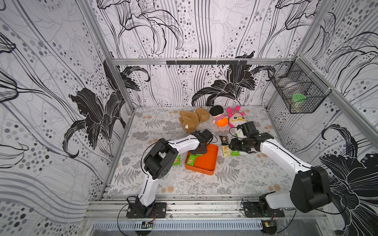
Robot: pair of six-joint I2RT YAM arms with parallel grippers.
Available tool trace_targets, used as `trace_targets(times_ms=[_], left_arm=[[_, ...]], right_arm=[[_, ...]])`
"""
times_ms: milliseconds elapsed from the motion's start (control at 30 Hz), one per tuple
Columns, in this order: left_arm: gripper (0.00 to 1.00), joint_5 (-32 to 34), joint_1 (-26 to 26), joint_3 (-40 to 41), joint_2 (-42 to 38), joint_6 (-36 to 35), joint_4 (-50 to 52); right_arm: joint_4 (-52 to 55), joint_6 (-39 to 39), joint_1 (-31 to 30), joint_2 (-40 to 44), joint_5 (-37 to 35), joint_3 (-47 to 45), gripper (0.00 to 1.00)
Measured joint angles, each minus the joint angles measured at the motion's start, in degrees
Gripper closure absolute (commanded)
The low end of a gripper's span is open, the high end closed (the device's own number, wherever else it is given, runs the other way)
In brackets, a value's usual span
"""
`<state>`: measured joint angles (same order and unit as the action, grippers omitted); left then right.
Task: Take the cookies out of the storage box
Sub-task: Pick up the cookie from the storage box, then place the cookie at the center of the board.
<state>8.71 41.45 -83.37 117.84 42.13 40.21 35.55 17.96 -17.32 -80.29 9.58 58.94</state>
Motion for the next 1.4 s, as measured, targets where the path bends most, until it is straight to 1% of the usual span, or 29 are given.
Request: trace_targets(times_ms=[167,500,700,867,967,1067,1133,1300,1400], left_arm=[[0.60,-0.5,0.6,0.5,-2.0,0.9,-0.6],[0.61,-1.3,3.8,1.7,-8.4,3.9,-2.0],[0.61,-0.9,4.3,4.5,-13.0,5.6,-1.8],[0.60,1.0,4.2,6.8,-17.7,6.0,-0.1],[0.60,2.4,3.7,10.1,-21.3,6.0,1.0],[0.60,2.9,2.1,14.7,-25.0,6.0,1.7],[0.60,3.1,-0.1,18.5,-27.6,6.0,2.0],[0.60,3.3,-7.8,27.1,-33.6,5.1,2.3],[0.60,3.3,-12.5,30.4,-35.7,3.4,2.1]], right_arm=[[0.0,0.0,0.0,0.0,0.0,0.0,0.43],[0.6,0.0,0.0,0.5,0.2,0.7,0.43],[0.5,0.0,0.0,0.6,1.6,1.0,0.43],[-1.0,0.5,0.0,0.6,3.1,1.0,0.43],[-2.3,1.0,0.0,0.5,4.0,1.0,0.43],[-3.5,1.6,0.0,0.1,4.7,1.0,0.43],[-4.2,2.2,0.0,-0.4,4.8,1.0,0.43],[-5.2,3.2,0.0,-1.9,5.0,1.0,0.43],[-5.5,3.9,0.0,-2.7,5.0,1.0,0.43]])
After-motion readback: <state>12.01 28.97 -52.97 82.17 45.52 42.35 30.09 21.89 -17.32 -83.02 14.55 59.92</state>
